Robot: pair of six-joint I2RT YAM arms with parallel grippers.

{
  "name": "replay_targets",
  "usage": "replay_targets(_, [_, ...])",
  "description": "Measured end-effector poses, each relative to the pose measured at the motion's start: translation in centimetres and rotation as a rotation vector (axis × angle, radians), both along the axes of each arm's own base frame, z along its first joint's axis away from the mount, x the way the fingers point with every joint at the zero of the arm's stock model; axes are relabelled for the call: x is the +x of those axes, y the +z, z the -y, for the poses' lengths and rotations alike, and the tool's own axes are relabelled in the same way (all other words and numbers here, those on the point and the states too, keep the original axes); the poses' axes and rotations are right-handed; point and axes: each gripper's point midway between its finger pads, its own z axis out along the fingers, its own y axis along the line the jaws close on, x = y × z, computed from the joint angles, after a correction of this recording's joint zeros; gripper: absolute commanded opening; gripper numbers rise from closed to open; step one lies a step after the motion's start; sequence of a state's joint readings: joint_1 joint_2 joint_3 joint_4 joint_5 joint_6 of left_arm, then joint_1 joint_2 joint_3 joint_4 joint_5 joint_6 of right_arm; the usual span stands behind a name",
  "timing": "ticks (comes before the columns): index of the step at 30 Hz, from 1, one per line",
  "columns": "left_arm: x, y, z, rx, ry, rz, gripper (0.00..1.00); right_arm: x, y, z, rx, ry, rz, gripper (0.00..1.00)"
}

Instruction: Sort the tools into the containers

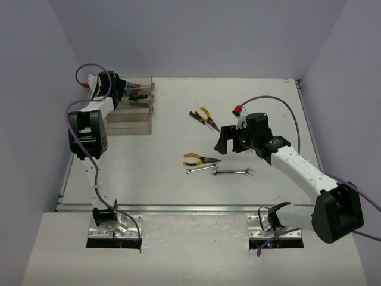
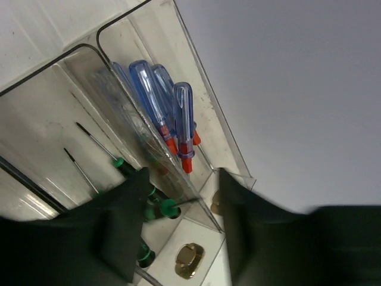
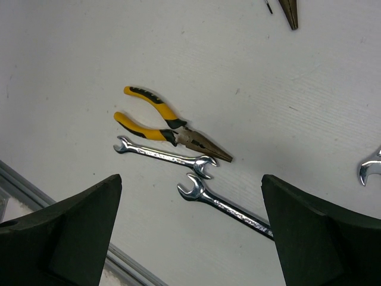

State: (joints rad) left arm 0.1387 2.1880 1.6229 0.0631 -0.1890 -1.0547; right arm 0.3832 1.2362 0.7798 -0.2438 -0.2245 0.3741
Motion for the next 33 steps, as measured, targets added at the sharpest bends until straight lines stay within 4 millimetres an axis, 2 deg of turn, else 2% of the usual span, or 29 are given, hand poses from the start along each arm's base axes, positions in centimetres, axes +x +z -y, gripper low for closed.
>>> replay_targets(2, [-0.2,-0.4,-0.1,-0.001,0.006,-0.006,0.82,0.1,-0.1,0.1,-0.008,0.0,0.003,0.99])
replay_targets(5, [-0.8,-1.3,-0.1,-0.005,0.017,-0.026,0.85,0.1,-0.3,0.2,-0.015,0.0,-0.003,0.99])
replay_targets(8, [-1.4,-1.0,-0.3,-0.007,0.034,-0.029,0.91,0.2,-0.7,0.2,-0.021,0.0,-0.014,0.99])
replay_targets(10, [-2.2,-0.6,-0.3,-0.008,0.045,-0.033,1.0,0.4,-0.8,0.1,-0.026,-0.001,-0.018,0.99])
replay_targets(13, [-3.7,0.7,-0.3,-0.007,0.053,-0.052,1.0,1.5,-0.9,-0.2,-0.044,0.008,-0.026,0.97])
replay_targets(15, [-4.5,2.3,0.0,-0.003,0.043,-0.055,1.0,3.0,-1.1,-0.8,-0.062,0.026,-0.04,0.83])
replay_targets(16, [-5.1,3.4,0.2,0.001,0.031,-0.053,1.0,4.0,-1.2,-1.2,-0.073,0.034,-0.043,0.67])
replay_targets(18, [-6.4,6.2,0.9,0.006,-0.009,-0.028,1.0,6.4,-1.6,-2.1,-0.101,0.053,-0.048,0.54])
replay_targets(20, [-8.1,9.4,2.1,0.013,-0.062,0.02,1.0,8.4,-2.3,-2.9,-0.135,0.07,-0.055,0.48])
replay_targets(22, [-10.7,12.2,3.6,0.024,-0.128,0.073,1.0,10.5,-2.9,-3.8,-0.181,0.093,-0.052,0.43])
replay_targets(25, [-15.5,14.4,6.7,0.05,-0.236,0.143,1.0,14.3,-3.9,-5.6,-0.24,0.121,-0.027,0.4])
replay_targets(28, [-19.7,13.6,9.8,0.062,-0.346,0.149,1.0,16.8,-5.7,-7.0,-0.281,0.147,-0.025,0.4])
replay_targets(30, [-21.3,12.2,11.4,0.062,-0.41,0.127,1.0,17.4,-7.0,-7.3,-0.305,0.161,-0.045,0.39])
replay_targets(33, [-22.8,9.7,12.2,0.059,-0.465,0.063,1.0,17.8,-9.1,-7.1,-0.343,0.169,-0.078,0.39])
